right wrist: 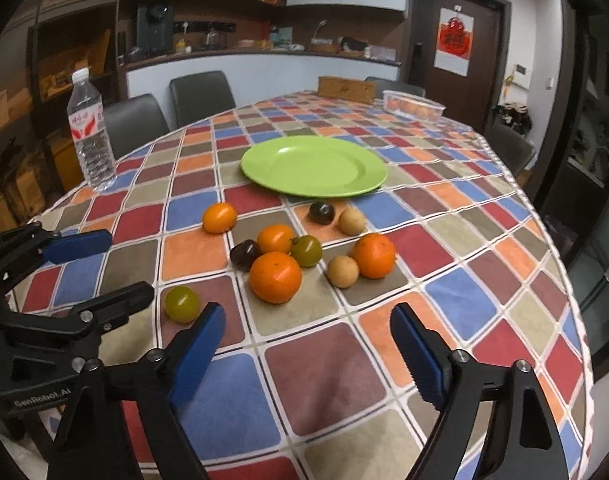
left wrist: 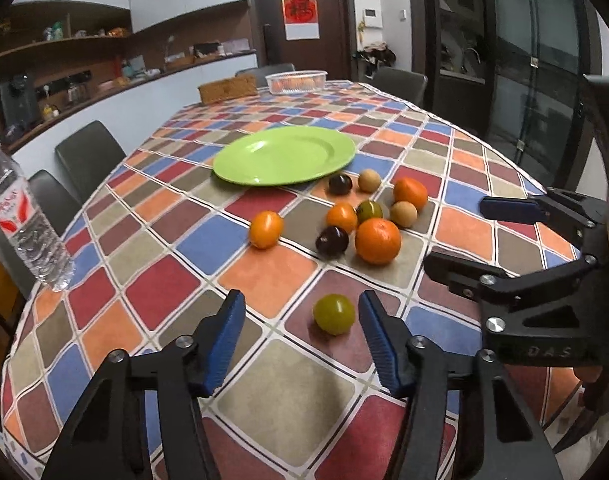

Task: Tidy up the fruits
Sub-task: 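Grasp the green-yellow lime with the left tool while the right tool grasps a large orange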

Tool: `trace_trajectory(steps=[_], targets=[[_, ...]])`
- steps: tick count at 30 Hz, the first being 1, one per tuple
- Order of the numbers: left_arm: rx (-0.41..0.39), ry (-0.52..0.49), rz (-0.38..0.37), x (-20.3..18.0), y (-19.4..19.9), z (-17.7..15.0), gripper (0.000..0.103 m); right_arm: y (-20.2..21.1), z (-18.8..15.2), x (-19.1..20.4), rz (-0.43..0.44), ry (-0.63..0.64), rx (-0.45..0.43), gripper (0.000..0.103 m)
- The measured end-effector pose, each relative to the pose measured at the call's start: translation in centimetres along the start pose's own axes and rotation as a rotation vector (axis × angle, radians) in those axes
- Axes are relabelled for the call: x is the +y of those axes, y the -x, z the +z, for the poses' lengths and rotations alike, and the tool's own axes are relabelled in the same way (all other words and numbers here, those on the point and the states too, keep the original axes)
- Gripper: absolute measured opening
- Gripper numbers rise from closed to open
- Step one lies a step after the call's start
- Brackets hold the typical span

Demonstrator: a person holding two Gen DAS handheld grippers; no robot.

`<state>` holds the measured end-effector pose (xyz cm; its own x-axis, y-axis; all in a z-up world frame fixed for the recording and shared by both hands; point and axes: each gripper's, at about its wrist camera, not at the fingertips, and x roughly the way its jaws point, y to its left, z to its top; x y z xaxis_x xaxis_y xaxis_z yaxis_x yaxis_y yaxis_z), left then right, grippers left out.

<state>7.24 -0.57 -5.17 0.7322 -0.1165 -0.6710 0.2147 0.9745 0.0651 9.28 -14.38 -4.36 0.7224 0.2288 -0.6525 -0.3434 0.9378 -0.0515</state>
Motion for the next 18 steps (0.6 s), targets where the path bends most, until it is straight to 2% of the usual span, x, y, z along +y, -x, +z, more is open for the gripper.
trace_trajectory(steps=[6,18], targets=[[0.060,-0.020,-0.049,-0.2,-1.7,-0.3,0.042,-1.9,0.2,0.5,0.049,0.027,0.052,0.070],[0.117,-0.044,-0.113,-0.5,-3.8,-0.4,0.036,-4.9,1.0,1.3,0.092,0.062,0.123,0.058]])
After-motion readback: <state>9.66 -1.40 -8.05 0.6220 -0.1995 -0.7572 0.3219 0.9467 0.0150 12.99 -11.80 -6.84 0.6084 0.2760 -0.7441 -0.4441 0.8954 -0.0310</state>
